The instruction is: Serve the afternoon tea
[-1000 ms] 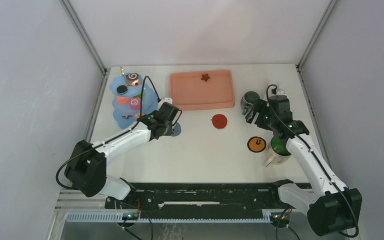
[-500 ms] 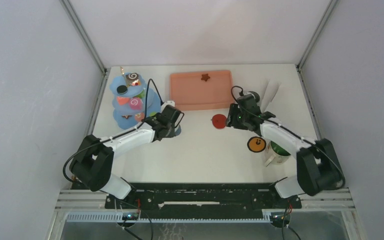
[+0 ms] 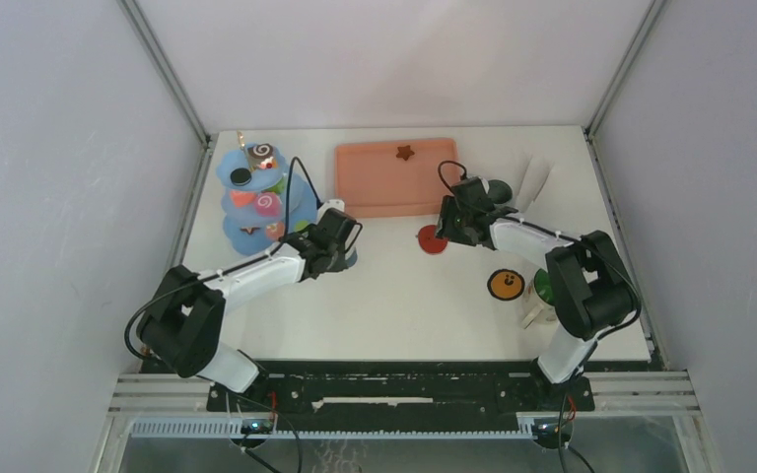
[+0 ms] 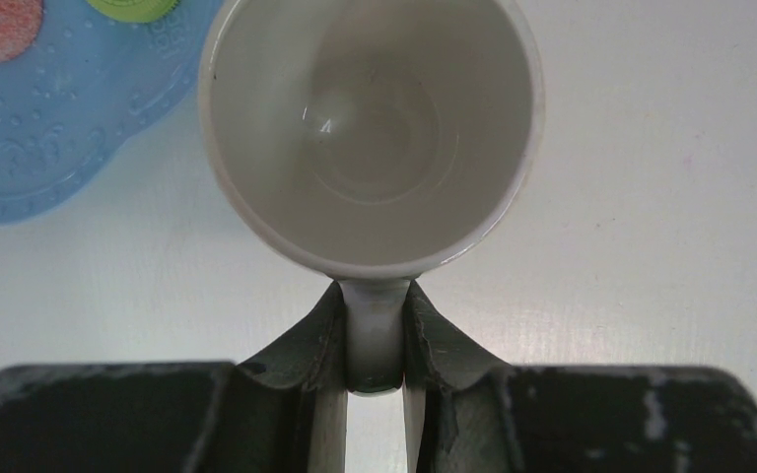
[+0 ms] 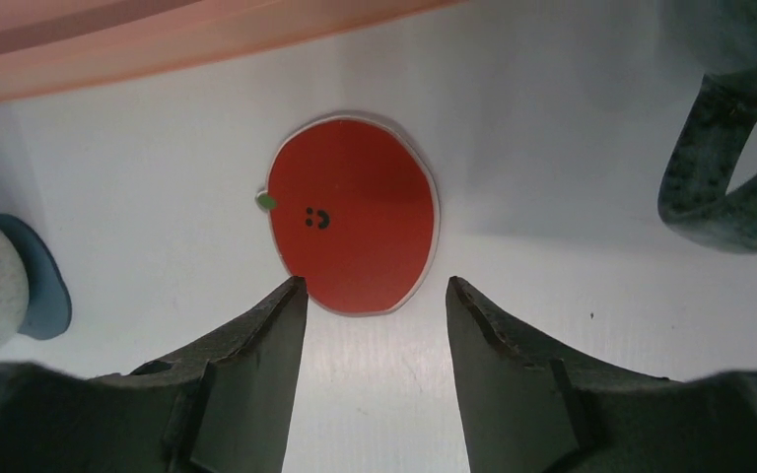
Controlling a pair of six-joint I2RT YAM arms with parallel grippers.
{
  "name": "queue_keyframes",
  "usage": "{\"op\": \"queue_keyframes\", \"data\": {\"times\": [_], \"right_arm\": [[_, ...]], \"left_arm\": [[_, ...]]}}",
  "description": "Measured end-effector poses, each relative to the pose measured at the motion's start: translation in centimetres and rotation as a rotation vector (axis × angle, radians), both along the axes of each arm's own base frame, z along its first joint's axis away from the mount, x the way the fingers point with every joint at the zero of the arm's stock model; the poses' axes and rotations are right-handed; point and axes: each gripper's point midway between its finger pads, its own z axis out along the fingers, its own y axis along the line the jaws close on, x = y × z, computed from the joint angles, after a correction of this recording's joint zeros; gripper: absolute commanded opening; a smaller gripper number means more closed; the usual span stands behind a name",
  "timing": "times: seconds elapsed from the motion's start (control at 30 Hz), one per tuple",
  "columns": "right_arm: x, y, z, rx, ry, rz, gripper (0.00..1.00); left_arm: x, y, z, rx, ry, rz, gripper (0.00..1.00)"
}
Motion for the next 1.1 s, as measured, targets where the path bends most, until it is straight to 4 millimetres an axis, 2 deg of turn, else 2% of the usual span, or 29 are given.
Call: {"op": "queue_keyframes", "data": {"times": [0.13,0.3,0.43,0.77,0.87,0.97,1.1], "right_arm": [[0.4,-0.2,-1.1,-0.008,0.019,-0.008,0.63],[0.7,-0.2,-2.0,-0.014,0.037,-0.012,0.63],[0.9,-0.2,-2.6,-0.013,0.042,-0.011,0.62],[1.7,0.4,-2.9,0.002,0.042,-0.003,0.61],[1.9,0.6,-2.9,0.006,0.037,0.001,0.61],[1.8,1.1,-2.9,0.005,0.036,0.013,0.61],[2.1,1.8,-2.9,0.002,0.030,0.034,0.61]], "left_arm": [[-0.2,-0.1,0.0,-0.012,0.000,-0.007,0.14],[-0.3,-0.2,0.0,-0.018,0.003,-0.011,0.40],[-0.3,-0.4,0.7,-0.035,-0.011,-0.014,0.53],[-1.3,-0.2,3.7,-0.069,-0.055,-0.029,0.65],[-2.1,0.1,5.7,-0.095,-0.089,-0.034,0.67],[-2.8,0.6,8.6,-0.144,-0.152,-0.037,0.67],[-3.7,1.2,10.8,-0.183,-0.198,-0.034,0.67]]}}
